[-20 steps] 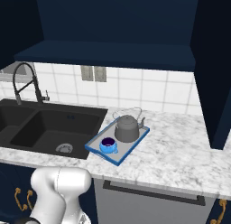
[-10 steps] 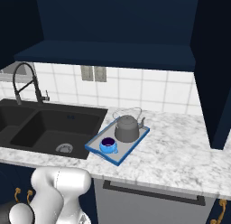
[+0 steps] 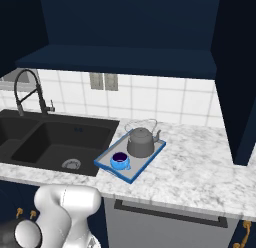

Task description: Pick the kettle from the counter and place it on the tray. Then pick the mug from the cabinet and place it on the tray. Then close the cabinet doors.

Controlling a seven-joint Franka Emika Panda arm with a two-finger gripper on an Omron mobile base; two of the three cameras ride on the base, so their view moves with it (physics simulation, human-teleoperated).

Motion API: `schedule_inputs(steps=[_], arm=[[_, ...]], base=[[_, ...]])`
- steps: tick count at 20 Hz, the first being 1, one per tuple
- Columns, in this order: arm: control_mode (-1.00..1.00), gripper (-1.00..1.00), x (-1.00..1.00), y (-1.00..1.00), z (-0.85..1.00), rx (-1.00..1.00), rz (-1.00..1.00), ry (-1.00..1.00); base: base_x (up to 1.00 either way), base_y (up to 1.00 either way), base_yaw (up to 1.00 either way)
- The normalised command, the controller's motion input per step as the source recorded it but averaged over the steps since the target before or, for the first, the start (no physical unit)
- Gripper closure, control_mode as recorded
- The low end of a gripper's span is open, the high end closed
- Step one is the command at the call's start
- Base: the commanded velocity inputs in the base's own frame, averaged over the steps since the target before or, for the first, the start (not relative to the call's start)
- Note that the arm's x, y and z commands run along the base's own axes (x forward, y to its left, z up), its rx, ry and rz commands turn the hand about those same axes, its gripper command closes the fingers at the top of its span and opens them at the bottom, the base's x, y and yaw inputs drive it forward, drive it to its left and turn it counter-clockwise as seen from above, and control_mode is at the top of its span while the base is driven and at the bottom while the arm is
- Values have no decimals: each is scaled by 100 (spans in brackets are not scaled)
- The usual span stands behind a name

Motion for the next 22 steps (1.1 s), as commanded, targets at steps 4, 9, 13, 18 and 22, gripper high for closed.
schedule_inputs(steps=[4, 9, 13, 18, 22], arm=[[-100, -100, 42, -77, 0, 0, -15, 0], [-100, -100, 39, -81, 0, 0, -20, 0], [-100, -100, 37, -81, 0, 0, -22, 1], [-100, -100, 41, -81, 0, 0, -19, 3], [-100, -100, 46, -79, 0, 0, -17, 7]], base=[[0, 0, 0], [0, 0, 0], [0, 0, 0], [0, 0, 0], [0, 0, 0]])
